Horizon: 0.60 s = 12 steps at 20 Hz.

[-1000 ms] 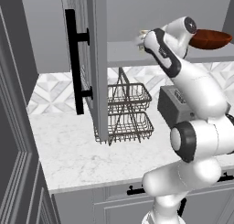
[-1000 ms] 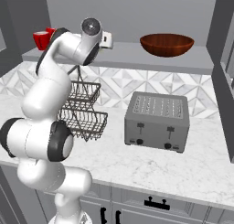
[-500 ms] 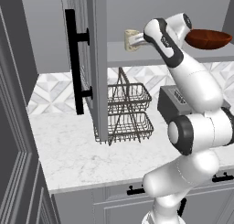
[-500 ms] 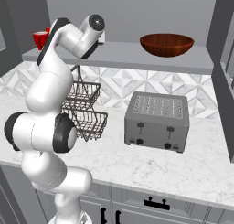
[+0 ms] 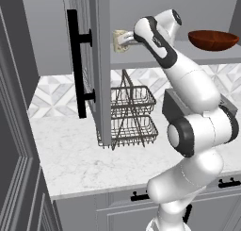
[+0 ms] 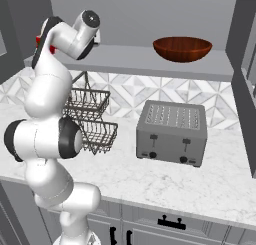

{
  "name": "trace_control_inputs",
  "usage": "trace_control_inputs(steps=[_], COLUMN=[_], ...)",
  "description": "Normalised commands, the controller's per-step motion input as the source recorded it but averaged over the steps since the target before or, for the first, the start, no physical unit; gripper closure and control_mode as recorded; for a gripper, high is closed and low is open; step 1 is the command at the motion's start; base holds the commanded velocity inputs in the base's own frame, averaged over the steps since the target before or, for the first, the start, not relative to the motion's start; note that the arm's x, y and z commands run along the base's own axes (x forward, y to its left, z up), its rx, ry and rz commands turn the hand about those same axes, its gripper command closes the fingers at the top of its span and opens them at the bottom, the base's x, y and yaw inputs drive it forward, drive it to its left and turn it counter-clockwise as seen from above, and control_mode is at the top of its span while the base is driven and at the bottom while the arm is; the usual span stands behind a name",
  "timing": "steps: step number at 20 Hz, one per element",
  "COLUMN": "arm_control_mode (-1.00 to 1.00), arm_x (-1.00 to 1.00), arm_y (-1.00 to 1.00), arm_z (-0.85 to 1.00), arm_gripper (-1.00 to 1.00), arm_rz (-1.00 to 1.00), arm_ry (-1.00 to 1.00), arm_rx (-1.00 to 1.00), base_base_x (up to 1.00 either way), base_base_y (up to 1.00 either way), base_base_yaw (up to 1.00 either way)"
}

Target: Gather all objects into one cabinet and sort the glasses and bowls to opposite sides.

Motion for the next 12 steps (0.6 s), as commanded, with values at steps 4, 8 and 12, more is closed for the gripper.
trace_control_inputs(steps=[4, 8, 12], arm_control_mode=[-1.0, -1.0, -1.0], arm_x=[0.12, 0.18, 0.24], arm_y=[0.47, 0.46, 0.04], arm_z=[0.0, 0.0, 0.0], arm_gripper=[1.0, 1.0, 1.0], arm_rz=[0.0, 0.0, 0.0], arm_ry=[0.0, 0.02, 0.04], arm_rx=[0.0, 0.0, 0.0], base_base_x=[0.0, 0.0, 0.0], base_base_y=[0.0, 0.0, 0.0], base_base_yaw=[0.0, 0.0, 0.0])
